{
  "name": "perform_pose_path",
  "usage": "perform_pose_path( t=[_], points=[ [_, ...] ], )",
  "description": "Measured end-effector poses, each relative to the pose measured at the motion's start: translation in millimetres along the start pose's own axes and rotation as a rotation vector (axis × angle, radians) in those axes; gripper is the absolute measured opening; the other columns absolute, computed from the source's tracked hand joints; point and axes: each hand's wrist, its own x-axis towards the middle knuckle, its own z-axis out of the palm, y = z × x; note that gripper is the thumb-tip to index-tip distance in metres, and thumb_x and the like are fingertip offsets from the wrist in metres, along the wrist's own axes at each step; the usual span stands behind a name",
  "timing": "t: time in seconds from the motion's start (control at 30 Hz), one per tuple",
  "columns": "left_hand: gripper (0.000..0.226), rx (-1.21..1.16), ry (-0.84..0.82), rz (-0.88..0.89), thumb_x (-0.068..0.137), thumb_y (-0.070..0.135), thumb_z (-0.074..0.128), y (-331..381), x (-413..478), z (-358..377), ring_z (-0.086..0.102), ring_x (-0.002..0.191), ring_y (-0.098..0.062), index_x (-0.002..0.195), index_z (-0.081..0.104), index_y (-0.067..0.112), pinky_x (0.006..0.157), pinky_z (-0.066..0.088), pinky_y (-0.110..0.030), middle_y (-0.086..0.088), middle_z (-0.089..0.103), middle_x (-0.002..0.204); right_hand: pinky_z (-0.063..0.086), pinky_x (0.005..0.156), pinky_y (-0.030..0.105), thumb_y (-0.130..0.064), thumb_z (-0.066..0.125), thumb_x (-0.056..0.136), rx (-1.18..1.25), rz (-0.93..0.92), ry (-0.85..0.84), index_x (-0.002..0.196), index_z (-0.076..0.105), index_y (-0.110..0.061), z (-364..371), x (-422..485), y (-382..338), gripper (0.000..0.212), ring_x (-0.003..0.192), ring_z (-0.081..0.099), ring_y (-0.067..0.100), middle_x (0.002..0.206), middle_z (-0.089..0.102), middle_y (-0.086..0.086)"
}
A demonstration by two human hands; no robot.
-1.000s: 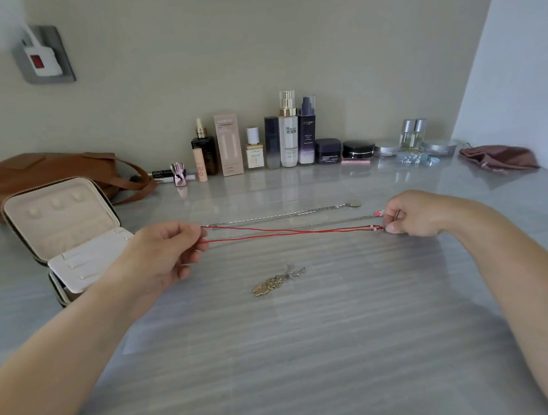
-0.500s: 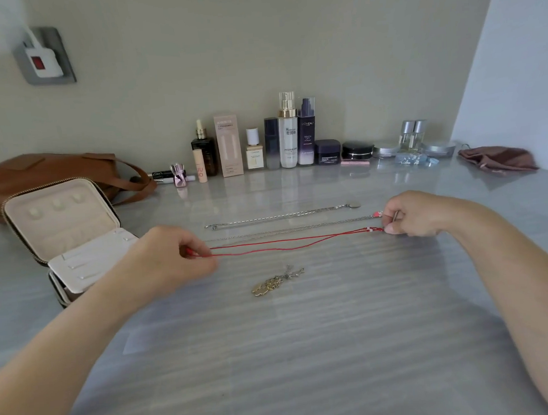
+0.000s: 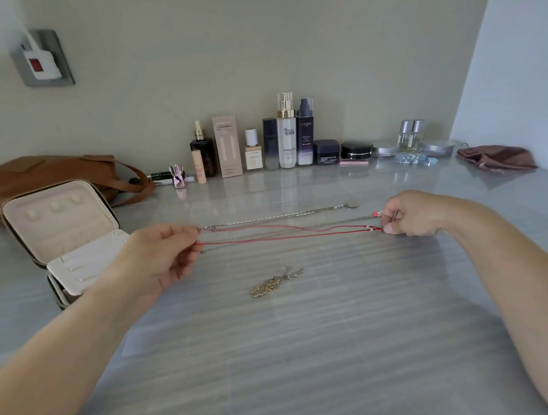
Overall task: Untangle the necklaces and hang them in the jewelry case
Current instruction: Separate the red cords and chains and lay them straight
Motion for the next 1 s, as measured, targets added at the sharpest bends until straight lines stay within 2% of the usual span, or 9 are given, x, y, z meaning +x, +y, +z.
perform_pose_path(
  t=[0.1,0.17,0.3,0.7,0.77,0.83,0.9,0.97,1.0],
  points=[
    [0.014,0.534,0.093,0.163,0.089,0.008,0.055,-10.3,4.9,-2.3,0.051,0.036,-0.008,0.078,0.054,0.017,0.037,0.038,-0.017,-0.001,0.060,0.053,0.037,0.055,0.021,-0.011,0.060,0.087,-0.001,-0.002,0.006,0.066,0.054,-0.023,0.3,1.5,0.3,0.025,0.060,0.046,0.008,0.070,0.052,-0.005],
    [0.014,0.841,0.127,0.271,0.087,0.014,0.056,-14.0,4.1,-1.7,0.058,0.052,-0.018,0.074,0.055,0.018,0.048,0.038,-0.022,-0.001,0.062,0.058,0.037,0.056,0.022,-0.010,0.060,0.087,0.000,-0.005,0.007,0.066,0.055,-0.023,0.5,2.2,0.3,0.025,0.060,0.046,0.009,0.069,0.053,-0.004],
    [0.007,1.117,0.188,0.388,0.085,0.019,0.057,-15.3,1.5,1.1,0.059,0.086,-0.029,0.081,0.061,0.015,0.066,0.037,-0.028,-0.004,0.064,0.083,0.036,0.054,0.022,-0.010,0.061,0.086,-0.001,-0.008,0.016,0.066,0.056,-0.022,0.5,1.6,1.5,0.024,0.060,0.047,0.009,0.068,0.054,-0.004],
    [0.017,1.100,0.167,0.405,0.088,0.027,0.057,-16.3,1.2,-3.5,0.059,0.093,-0.029,0.095,0.059,0.012,0.071,0.040,-0.031,-0.007,0.067,0.094,0.034,0.049,0.023,-0.004,0.064,0.083,0.182,-0.013,-0.041,0.073,0.059,-0.010,-2.2,-1.2,6.8,0.013,0.056,0.046,0.015,0.064,0.053,0.006],
    [0.016,1.092,0.184,0.413,0.090,0.026,0.054,-11.8,-0.9,-4.0,0.059,0.091,-0.028,0.097,0.058,0.012,0.068,0.037,-0.029,-0.006,0.067,0.091,0.035,0.051,0.025,-0.008,0.068,0.081,0.209,0.007,-0.042,0.077,0.059,-0.008,-4.4,-5.2,4.4,0.010,0.056,0.047,0.016,0.066,0.056,0.007],
    [0.012,1.024,0.206,0.482,0.090,0.025,0.053,-4.6,-6.0,-3.2,0.058,0.081,-0.023,0.096,0.058,0.015,0.063,0.036,-0.028,0.004,0.062,0.077,0.036,0.053,0.025,-0.013,0.072,0.078,0.225,-0.046,0.061,0.076,0.059,-0.009,-7.1,-9.5,-4.5,0.014,0.057,0.049,0.016,0.066,0.059,0.004],
    [0.003,0.887,0.140,0.544,0.088,0.024,0.057,1.9,-14.8,2.2,0.054,0.064,-0.008,0.087,0.058,0.022,0.056,0.038,-0.022,0.012,0.055,0.067,0.039,0.053,0.019,-0.017,0.074,0.075,0.275,-0.194,0.172,0.073,0.060,-0.014,-4.7,-16.8,-27.6,0.014,0.057,0.051,0.011,0.064,0.060,-0.001],
    [0.011,0.747,-0.048,0.520,0.082,0.026,0.065,2.1,-25.5,13.3,0.050,0.053,0.000,0.073,0.059,0.029,0.050,0.037,-0.011,0.015,0.055,0.061,0.043,0.052,0.015,-0.016,0.074,0.075,0.349,-0.338,0.098,0.072,0.063,-0.020,6.9,-26.9,-59.3,0.012,0.056,0.052,0.009,0.064,0.062,-0.004],
    [0.011,0.724,-0.156,0.482,0.078,0.029,0.069,-1.1,-29.8,19.5,0.049,0.053,0.002,0.071,0.061,0.030,0.050,0.037,-0.009,0.016,0.055,0.059,0.046,0.056,0.018,-0.016,0.074,0.075,0.342,-0.396,0.029,0.071,0.064,-0.022,15.5,-30.9,-72.9,0.013,0.058,0.054,0.009,0.066,0.064,-0.003]
  ],
)
